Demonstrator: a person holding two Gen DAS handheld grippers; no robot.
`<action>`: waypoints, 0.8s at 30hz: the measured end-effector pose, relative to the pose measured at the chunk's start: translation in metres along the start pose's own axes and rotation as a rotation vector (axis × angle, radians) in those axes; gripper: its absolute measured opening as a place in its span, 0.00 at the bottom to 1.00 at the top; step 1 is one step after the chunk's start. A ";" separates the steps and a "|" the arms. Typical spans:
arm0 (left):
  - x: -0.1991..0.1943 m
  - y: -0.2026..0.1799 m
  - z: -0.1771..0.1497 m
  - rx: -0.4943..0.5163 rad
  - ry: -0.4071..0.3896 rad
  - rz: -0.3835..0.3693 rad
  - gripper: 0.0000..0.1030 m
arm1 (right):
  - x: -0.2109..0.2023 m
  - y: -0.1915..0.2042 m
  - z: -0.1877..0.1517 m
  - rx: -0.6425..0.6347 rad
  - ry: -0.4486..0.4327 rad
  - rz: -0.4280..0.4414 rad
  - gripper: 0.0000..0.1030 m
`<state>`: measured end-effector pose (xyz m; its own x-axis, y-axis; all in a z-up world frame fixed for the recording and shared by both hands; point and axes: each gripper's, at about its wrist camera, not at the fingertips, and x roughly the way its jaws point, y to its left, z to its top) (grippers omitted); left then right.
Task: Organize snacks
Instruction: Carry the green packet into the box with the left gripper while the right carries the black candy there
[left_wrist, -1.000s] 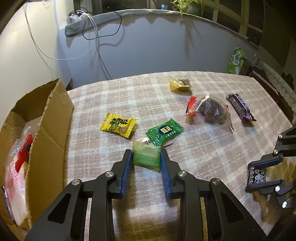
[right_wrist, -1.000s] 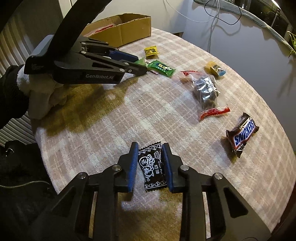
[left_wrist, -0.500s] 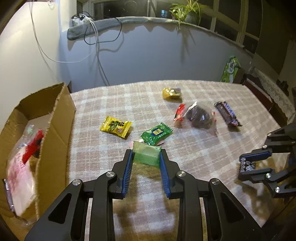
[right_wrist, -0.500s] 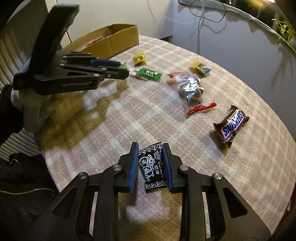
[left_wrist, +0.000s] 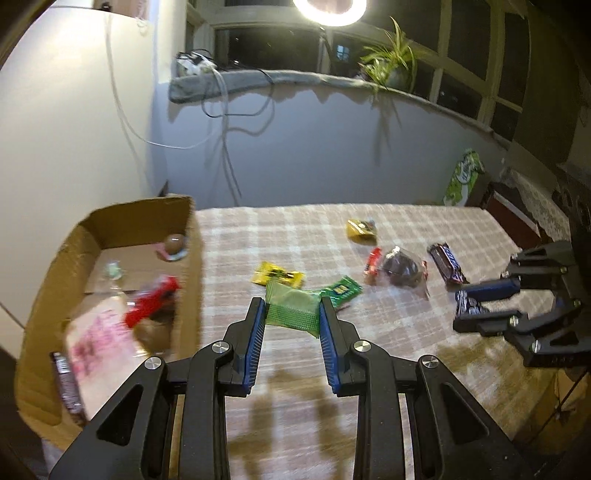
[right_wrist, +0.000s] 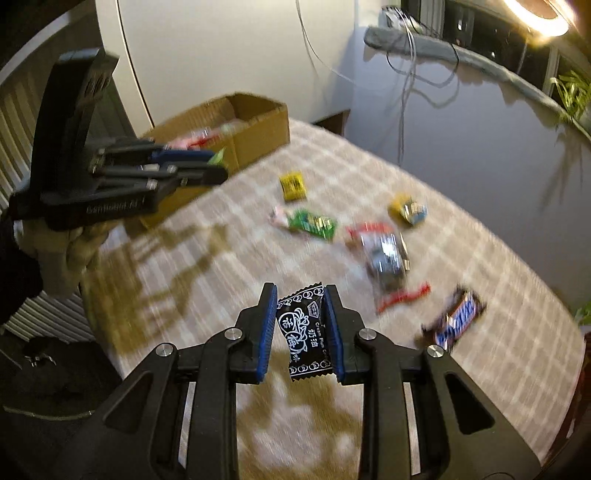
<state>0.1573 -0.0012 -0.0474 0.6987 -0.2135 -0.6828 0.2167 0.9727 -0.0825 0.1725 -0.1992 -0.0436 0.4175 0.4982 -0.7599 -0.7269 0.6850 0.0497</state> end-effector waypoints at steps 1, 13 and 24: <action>-0.003 0.005 0.000 -0.007 -0.006 0.005 0.26 | 0.000 0.003 0.007 -0.006 -0.008 0.001 0.26; -0.036 0.067 -0.013 -0.099 -0.049 0.075 0.26 | 0.036 0.042 0.100 -0.070 -0.065 0.050 0.26; -0.048 0.107 -0.023 -0.151 -0.057 0.122 0.26 | 0.095 0.071 0.161 -0.106 -0.044 0.079 0.26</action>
<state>0.1316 0.1156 -0.0403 0.7518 -0.0939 -0.6527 0.0261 0.9933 -0.1128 0.2479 -0.0174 -0.0080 0.3784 0.5733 -0.7267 -0.8112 0.5835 0.0378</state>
